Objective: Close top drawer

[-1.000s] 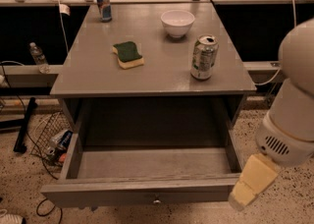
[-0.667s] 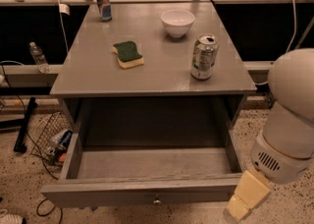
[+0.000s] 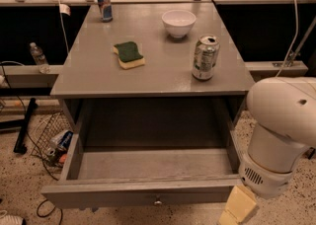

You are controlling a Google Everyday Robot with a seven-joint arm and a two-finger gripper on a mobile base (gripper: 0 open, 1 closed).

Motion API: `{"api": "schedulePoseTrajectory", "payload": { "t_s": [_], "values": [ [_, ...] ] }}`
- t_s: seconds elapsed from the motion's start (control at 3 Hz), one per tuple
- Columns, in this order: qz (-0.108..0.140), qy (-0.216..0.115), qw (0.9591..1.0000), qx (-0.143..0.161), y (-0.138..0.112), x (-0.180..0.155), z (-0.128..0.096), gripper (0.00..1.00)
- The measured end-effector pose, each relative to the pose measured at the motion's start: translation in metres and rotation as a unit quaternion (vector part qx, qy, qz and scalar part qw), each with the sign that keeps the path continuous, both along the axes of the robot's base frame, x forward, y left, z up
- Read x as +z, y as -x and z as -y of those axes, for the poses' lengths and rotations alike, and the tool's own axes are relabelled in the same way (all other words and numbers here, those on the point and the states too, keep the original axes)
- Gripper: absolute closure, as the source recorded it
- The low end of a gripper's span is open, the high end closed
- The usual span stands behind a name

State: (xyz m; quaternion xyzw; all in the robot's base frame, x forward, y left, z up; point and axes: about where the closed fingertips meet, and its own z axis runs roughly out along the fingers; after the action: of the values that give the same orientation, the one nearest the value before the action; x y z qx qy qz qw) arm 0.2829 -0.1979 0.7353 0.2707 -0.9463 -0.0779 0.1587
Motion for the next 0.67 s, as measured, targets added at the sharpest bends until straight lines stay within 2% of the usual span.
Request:
{"api": "schedulePoseTrajectory", "payload": {
  "t_s": [0.33, 0.67],
  "values": [
    [-0.031, -0.041, 0.9987, -0.003, 0.002, -0.031, 0.002, 0.00],
    [-0.052, -0.081, 0.9954, 0.002, 0.003, -0.056, -0.002, 0.00]
  ]
}}
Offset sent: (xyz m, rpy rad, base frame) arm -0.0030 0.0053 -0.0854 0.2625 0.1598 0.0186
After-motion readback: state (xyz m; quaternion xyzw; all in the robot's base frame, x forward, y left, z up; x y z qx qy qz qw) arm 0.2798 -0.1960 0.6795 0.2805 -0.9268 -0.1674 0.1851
